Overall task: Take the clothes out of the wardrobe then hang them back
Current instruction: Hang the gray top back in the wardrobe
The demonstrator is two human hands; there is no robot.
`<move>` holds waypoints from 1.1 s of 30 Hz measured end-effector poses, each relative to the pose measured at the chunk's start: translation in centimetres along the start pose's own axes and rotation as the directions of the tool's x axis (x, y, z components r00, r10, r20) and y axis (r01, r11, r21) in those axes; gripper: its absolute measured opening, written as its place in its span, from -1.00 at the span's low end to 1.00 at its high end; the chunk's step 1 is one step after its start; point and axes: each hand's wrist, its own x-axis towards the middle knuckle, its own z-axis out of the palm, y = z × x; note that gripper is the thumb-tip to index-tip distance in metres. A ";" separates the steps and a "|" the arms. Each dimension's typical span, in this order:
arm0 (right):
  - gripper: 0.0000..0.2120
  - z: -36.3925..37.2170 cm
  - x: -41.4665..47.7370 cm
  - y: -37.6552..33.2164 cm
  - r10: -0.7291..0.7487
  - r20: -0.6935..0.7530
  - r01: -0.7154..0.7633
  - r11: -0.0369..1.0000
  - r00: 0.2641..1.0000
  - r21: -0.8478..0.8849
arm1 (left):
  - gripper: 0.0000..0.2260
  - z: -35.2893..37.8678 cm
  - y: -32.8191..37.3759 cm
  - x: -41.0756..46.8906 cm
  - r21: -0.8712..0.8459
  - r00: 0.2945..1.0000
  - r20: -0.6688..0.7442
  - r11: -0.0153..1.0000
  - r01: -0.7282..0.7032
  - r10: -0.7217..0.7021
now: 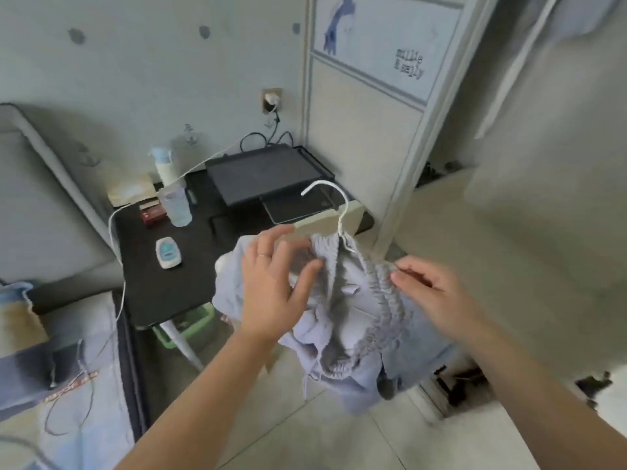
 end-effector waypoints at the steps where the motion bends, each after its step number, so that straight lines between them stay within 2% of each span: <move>1: -0.72 -2.4 -0.5 0.9 0.006 -0.041 -0.006 1.000 0.999 -0.013 | -0.66 1.9 1.5 1.6 -0.004 0.999 0.044 1.000 -0.020 0.020; 3: -0.77 -6.7 -1.7 2.2 0.008 -0.137 -0.015 0.999 0.990 -0.048 | -0.59 5.6 4.2 4.8 -0.068 0.984 0.170 0.996 -0.050 0.061; 6: -0.73 -12.1 -2.9 3.9 0.001 -0.290 -0.043 0.989 0.957 -0.140 | -0.72 10.7 7.9 8.4 -0.150 0.957 0.237 0.979 -0.135 0.168; 8: -0.71 -14.9 -3.2 4.9 -0.021 -0.443 -0.059 0.984 0.896 -0.168 | -0.79 13.7 10.1 9.8 -0.187 0.943 0.250 0.966 -0.176 0.220; 11: -0.75 -18.0 -3.6 5.3 -0.097 -0.620 -0.073 0.967 0.779 -0.242 | -0.74 17.5 13.0 11.4 -0.178 0.940 0.257 0.967 -0.184 0.226; 12: -0.79 -18.9 -3.8 5.5 -0.135 -0.615 -0.073 0.951 0.777 -0.300 | -0.71 18.7 13.8 12.1 -0.178 0.942 0.265 0.970 -0.164 0.208; 14: -0.81 -20.3 -4.2 6.1 -0.152 -0.515 -0.115 0.886 0.843 -0.449 | -0.67 20.8 15.1 13.6 -0.218 0.939 0.284 0.967 -0.131 0.191; 16: -0.72 -21.7 -4.1 6.9 -0.030 -0.440 -0.225 0.827 0.897 -0.515 | -0.63 22.3 16.1 15.3 -0.293 0.928 0.303 0.948 -0.127 0.218; 17: -0.72 -22.7 -3.9 7.2 0.011 -0.464 -0.268 0.828 0.886 -0.492 | -0.61 23.1 16.4 16.1 -0.339 0.918 0.316 0.932 -0.127 0.240; 19: -0.84 -24.5 -3.5 8.1 -0.059 -0.570 -0.299 0.804 0.820 -0.514 | -0.63 24.5 17.0 17.6 -0.413 0.892 0.359 0.904 -0.112 0.274; 20: -0.78 -25.4 -3.2 8.5 -0.071 -0.593 -0.325 0.781 0.802 -0.533 | -0.63 25.3 17.4 18.6 -0.439 0.879 0.376 0.892 -0.110 0.294; 21: -0.69 -26.6 -2.8 8.9 -0.032 -0.589 -0.348 0.780 0.808 -0.520 | -0.64 26.2 17.8 19.8 -0.465 0.862 0.394 0.878 -0.112 0.319; 23: -0.67 -28.5 -1.5 8.8 0.136 -0.516 -0.399 0.804 0.846 -0.441 | -0.64 27.7 18.5 22.5 -0.520 0.830 0.413 0.845 -0.123 0.375; 25: -0.55 -30.1 0.0 8.1 0.235 -0.443 -0.414 0.834 0.865 -0.366 | -0.65 28.9 19.1 25.3 -0.572 0.804 0.416 0.810 -0.131 0.424; 27: -0.53 -31.6 1.8 7.3 0.248 -0.459 -0.409 0.865 0.853 -0.292 | -0.68 30.0 19.4 28.4 -0.599 0.782 0.424 0.789 -0.137 0.457; 30: -0.64 -33.3 5.1 6.6 0.246 -0.500 -0.409 0.878 0.830 -0.248 | -0.70 31.9 19.7 32.8 -0.602 0.752 0.435 0.781 -0.165 0.494; 33: -0.69 -34.8 8.7 6.0 0.255 -0.584 -0.385 0.916 0.771 -0.109 | -0.79 34.0 19.9 36.9 -0.569 0.766 0.454 0.810 -0.144 0.455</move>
